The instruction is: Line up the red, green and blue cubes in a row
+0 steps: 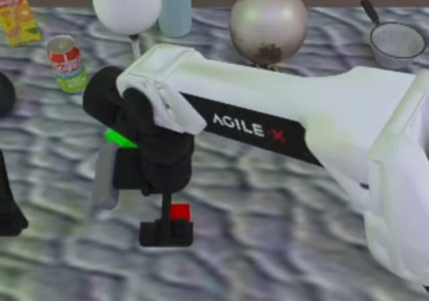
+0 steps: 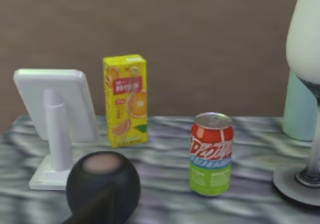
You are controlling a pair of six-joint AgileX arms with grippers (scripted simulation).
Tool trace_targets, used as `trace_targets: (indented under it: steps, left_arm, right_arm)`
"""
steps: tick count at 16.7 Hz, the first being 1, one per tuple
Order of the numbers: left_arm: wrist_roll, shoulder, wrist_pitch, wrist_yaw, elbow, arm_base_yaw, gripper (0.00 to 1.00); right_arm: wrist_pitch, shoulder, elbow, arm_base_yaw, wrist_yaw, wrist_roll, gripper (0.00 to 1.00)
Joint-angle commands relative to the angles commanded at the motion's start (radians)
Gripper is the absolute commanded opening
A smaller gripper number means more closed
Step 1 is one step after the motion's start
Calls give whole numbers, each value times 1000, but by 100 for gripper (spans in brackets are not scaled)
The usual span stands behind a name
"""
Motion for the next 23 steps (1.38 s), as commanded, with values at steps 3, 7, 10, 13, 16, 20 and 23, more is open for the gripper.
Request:
trace_targets:
  steps: [3,7,10,13,16,20,23]
  left_arm:
    - [0,0,0,0,0,0,100]
    - [0,0,0,0,0,0,100]
    - [0,0,0,0,0,0,100]
    - [15,55,-38,2,54,-12,100]
    - [49,196,-127,3,193,-36,100]
    - [117,525,-311,2,485,-79,100]
    - [176,855,-477,2,737,-118,100]
  right_arm:
    - [-126,-10,103,2,-1,-1,100]
    - [-182,-21,158,3,-1,-2,100]
    - [-180,-18,156,-1,-1,-2,100]
    - [-135,-78,105,-27,-7,11,100]
    - [-29,-230,-29,-95,-20,50,100]
    - [175,-574,-314,-238,-39,139,100]
    - [357,-908,-609,-370,-50,229,100]
